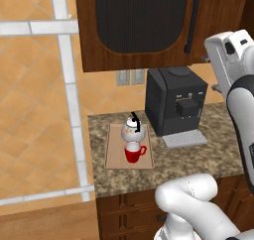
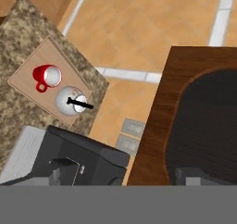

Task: Pick the kettle from the counter and place it on the tray. Then pick the mug from the cabinet and place it on the tray. Then close the cabinet doors.

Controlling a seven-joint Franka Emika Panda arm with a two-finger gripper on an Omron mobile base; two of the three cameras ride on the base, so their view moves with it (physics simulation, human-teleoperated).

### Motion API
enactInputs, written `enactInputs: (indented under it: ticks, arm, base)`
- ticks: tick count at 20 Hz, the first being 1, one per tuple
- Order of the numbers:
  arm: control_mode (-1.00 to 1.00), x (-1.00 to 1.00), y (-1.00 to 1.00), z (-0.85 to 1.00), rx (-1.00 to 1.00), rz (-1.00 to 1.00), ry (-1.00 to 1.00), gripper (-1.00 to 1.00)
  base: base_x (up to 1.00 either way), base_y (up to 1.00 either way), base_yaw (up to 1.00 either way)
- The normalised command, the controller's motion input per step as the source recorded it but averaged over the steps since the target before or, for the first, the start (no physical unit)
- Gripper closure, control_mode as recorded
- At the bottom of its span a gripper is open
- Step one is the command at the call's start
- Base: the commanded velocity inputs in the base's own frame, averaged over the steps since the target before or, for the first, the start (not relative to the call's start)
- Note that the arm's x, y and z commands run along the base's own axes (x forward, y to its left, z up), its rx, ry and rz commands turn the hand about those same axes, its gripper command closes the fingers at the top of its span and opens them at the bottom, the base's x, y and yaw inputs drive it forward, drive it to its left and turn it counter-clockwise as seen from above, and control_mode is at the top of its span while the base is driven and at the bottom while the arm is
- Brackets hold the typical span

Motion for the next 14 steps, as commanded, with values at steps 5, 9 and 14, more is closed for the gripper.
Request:
enactInputs:
  ticks: [5,9,14]
  arm:
    - [-1.0,-0.33,0.0,-0.01,0.0,0.0,0.11,-1.0]
    - [-1.0,-0.31,-0.01,0.0,0.0,0.0,0.04,-1.0]
    - [-1.0,-0.41,-0.33,0.0,-0.02,-0.07,-0.01,-1.0]
  base:
    - [0.0,0.0,0.0]
    - [0.0,0.0,0.0]
    - [0.0,0.0,0.0]
